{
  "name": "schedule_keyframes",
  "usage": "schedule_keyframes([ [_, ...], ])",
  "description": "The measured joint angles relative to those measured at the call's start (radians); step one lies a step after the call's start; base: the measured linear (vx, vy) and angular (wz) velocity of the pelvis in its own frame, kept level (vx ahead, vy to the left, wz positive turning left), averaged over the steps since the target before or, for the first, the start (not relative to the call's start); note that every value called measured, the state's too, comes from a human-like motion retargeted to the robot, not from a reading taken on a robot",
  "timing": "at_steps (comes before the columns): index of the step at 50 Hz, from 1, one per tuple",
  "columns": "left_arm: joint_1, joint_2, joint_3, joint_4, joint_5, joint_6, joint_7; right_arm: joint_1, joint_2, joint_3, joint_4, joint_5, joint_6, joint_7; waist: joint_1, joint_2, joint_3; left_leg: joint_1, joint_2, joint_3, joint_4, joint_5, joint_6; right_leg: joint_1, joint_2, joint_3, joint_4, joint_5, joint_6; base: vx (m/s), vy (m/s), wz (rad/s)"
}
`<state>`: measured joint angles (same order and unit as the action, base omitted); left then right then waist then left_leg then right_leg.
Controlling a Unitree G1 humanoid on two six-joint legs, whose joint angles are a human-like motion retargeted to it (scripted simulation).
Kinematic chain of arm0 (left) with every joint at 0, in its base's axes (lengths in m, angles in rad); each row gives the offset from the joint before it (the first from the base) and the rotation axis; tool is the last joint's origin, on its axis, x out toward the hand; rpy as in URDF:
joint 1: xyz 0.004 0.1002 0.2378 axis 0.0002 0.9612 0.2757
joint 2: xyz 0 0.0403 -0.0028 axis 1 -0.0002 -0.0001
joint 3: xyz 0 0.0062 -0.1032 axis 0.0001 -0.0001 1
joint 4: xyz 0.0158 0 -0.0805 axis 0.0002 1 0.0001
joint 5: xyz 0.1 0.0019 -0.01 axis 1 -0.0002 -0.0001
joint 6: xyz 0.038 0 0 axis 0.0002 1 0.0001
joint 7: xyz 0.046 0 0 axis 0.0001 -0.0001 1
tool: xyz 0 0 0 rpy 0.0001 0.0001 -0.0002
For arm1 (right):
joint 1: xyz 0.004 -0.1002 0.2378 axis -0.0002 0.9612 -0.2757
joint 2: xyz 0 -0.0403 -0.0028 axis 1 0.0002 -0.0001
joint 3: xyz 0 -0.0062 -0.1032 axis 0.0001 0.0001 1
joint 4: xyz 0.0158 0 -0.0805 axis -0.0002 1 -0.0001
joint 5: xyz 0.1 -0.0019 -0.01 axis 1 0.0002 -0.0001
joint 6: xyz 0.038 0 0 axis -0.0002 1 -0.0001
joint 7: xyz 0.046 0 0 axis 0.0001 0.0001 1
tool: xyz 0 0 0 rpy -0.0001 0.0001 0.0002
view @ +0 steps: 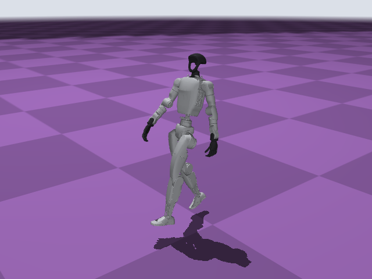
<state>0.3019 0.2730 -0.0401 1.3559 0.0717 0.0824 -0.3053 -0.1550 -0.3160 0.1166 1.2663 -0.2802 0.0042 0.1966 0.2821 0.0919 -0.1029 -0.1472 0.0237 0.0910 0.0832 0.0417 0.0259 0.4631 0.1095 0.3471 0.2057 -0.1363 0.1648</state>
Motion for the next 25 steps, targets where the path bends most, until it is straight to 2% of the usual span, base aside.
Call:
schedule_keyframes([
  [6, -0.122, -0.007, 0.021, 0.042, -0.031, 0.016, 0.028, -0.061, 0.012, 0.023, -0.009, -0.026, 0.006, 0.035, -0.009, 0.016, 0.017, -0.036, 0.041, 0.021, -0.041, 0.075, -0.009, 0.056, 0.003, 0.062, 0.049, -0.016, -0.004, 0.43, 0.10, -0.63],
  [7, -0.144, -0.005, 0.019, 0.041, -0.029, 0.029, 0.031, -0.069, 0.013, 0.020, -0.019, -0.044, 0.019, 0.044, -0.010, 0.032, 0.026, -0.032, 0.066, 0.036, -0.040, 0.079, -0.009, 0.055, -0.037, -0.101, 0.104, 0.078, -0.086, 0.48, 0.26, -0.82],
  [8, -0.173, 0.001, 0.021, 0.040, -0.006, 0.066, 0.032, -0.078, 0.014, 0.001, -0.026, -0.101, 0.060, 0.071, -0.005, 0.082, 0.048, -0.002, 0.129, 0.053, -0.034, 0.075, -0.005, 0.045, -0.150, -0.602, 0.267, 0.364, -0.330, 1.14, 0.57, -3.11],
  [9, -0.190, 0.018, 0.051, 0.037, -0.011, 0.092, 0.036, -0.097, 0.028, 0.006, -0.039, -0.122, 0.080, 0.082, 0.054, 0.134, 0.028, 0.005, 0.289, 0.136, -0.038, 0.044, -0.024, 0.208, -0.330, -1.224, 0.351, 0.449, -0.408, 2.02, 1.11, -6.47],
  [10, -0.202, 0.041, 0.096, 0.033, -0.031, 0.111, 0.040, -0.123, 0.047, 0.022, -0.055, -0.126, 0.089, 0.085, 0.139, 0.187, -0.014, 0.001, 0.497, 0.253, -0.048, 0.001, -0.053, 0.458, -0.544, -1.907, 0.394, 0.432, -0.402, 1.87, 0.35, -6.96],
  [11, -0.240, 0.050, 0.063, 0.004, -0.043, 0.168, 0.039, -0.131, 0.044, 0.010, -0.078, -0.116, 0.145, 0.081, 0.197, 0.258, 0.004, 0.051, 0.668, 0.297, 0.033, -0.016, -0.123, 0.520, -0.261, -1.913, 0.066, 0.391, -0.417, 1.15, -0.37, -5.02],
  [12, -0.275, 0.054, 0.032, -0.024, -0.054, 0.212, 0.039, -0.136, 0.036, -0.003, -0.102, -0.107, 0.190, 0.078, 0.238, 0.312, 0.023, 0.076, 0.786, 0.321, 0.104, -0.037, -0.171, 0.565, -0.059, -1.917, -0.180, 0.384, -0.427, 0.25, -0.87, -1.25],
  [13, -0.308, 0.047, 0.004, -0.052, -0.062, 0.232, 0.042, -0.137, 0.017, -0.014, -0.126, -0.099, 0.212, 0.075, 0.245, 0.331, 0.043, 0.053, 0.799, 0.303, 0.154, -0.068, -0.175, 0.578, -0.022, -1.917, -0.261, 0.443, -0.427, 0.34, -0.12, -0.39],
  [15, -0.360, 0.042, -0.026, -0.100, -0.084, 0.246, 0.053, -0.136, -0.007, -0.017, -0.164, -0.083, 0.237, 0.069, 0.262, 0.331, 0.073, 0.010, 0.802, 0.298, 0.236, -0.137, -0.169, 0.563, -0.029, -1.917, -0.288, 0.469, -0.427, 0.37, 0.41, -0.19],
  [18, -0.418, 0.054, -0.042, -0.159, -0.128, 0.247, 0.073, -0.127, -0.019, -0.007, -0.184, -0.061, 0.266, 0.054, 0.296, 0.282, 0.101, -0.032, 0.774, 0.320, 0.307, -0.251, -0.141, 0.507, -0.071, -1.917, -0.286, 0.461, -0.427, 0.38, 0.50, -0.49],
  [20, -0.446, 0.066, -0.044, -0.192, -0.159, 0.249, 0.085, -0.120, -0.018, 0.000, -0.184, -0.050, 0.285, 0.043, 0.326, 0.244, 0.114, -0.046, 0.755, 0.343, 0.337, -0.319, -0.122, 0.462, -0.096, -1.917, -0.285, 0.417, -0.427, 0.30, 0.55, -0.78],
  [21, -0.455, 0.074, -0.037, -0.205, -0.174, 0.252, 0.092, -0.119, -0.016, 0.006, -0.182, -0.038, 0.291, 0.034, 0.359, 0.228, 0.112, -0.053, 0.770, 0.370, 0.355, -0.343, -0.119, 0.417, -0.103, -1.917, -0.285, 0.319, -0.427, 0.27, 0.58, -0.66],
  [22, -0.462, 0.078, -0.041, -0.216, -0.187, 0.254, 0.097, -0.111, -0.015, 0.005, -0.177, -0.034, 0.299, 0.030, 0.359, 0.207, 0.119, -0.055, 0.742, 0.367, 0.354, -0.365, -0.111, 0.406, -0.111, -1.917, -0.284, 0.310, -0.427, 0.62, 0.65, 1.31],
  [23, -0.465, 0.077, -0.066, -0.224, -0.195, 0.254, 0.101, -0.090, -0.015, -0.013, -0.165, -0.045, 0.310, 0.035, 0.294, 0.178, 0.146, -0.050, 0.630, 0.304, 0.314, -0.381, -0.092, 0.463, -0.122, -1.917, -0.281, 0.480, -0.427, 0.40, 0.34, 5.01],
  [24, -0.453, 0.084, -0.082, -0.206, -0.207, 0.135, 0.096, -0.069, 0.001, 0.019, -0.152, -0.012, 0.214, 0.019, 0.162, 0.016, 0.147, -0.107, 0.332, 0.239, 0.207, -0.295, -0.042, 0.255, -0.123, -1.084, -0.145, 0.457, -0.217, -0.38, -0.05, 8.89],
  [25, -0.434, 0.097, -0.095, -0.175, -0.222, -0.045, 0.087, -0.049, 0.027, 0.075, -0.138, 0.043, 0.064, -0.007, -0.003, -0.213, 0.135, -0.195, -0.058, 0.173, 0.066, -0.157, 0.024, -0.086, -0.119, 0.166, 0.057, 0.339, 0.097, -0.64, -0.25, 7.25],
])
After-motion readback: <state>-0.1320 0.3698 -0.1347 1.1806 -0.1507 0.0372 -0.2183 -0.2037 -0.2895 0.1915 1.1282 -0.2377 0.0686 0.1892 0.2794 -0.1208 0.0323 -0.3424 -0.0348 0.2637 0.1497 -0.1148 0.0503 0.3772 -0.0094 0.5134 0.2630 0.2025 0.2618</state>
